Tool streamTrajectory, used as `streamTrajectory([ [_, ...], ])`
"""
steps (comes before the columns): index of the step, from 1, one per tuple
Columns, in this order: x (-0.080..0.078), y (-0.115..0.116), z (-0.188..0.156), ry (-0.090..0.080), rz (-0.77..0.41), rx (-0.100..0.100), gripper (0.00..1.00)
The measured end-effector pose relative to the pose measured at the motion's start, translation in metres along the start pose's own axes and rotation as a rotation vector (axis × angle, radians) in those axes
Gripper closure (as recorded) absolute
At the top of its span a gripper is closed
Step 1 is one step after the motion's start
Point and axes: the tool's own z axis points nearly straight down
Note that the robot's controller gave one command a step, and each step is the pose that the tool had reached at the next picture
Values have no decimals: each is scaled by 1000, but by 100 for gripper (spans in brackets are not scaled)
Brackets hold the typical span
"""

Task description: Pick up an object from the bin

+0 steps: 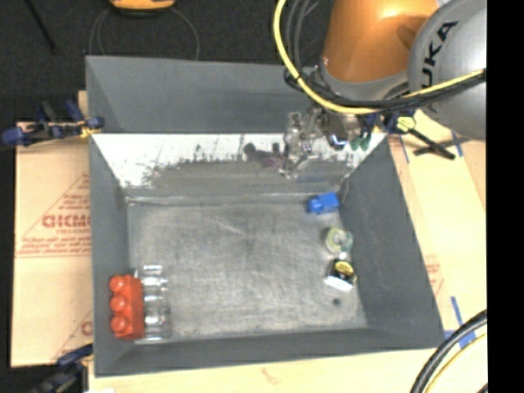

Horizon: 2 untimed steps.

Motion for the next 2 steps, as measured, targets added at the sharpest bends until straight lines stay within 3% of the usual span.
streamTrajectory([
  [1,4,-2,47,14,-74,-3,100],
  [2,7,7,139,18,-156,-5,100],
])
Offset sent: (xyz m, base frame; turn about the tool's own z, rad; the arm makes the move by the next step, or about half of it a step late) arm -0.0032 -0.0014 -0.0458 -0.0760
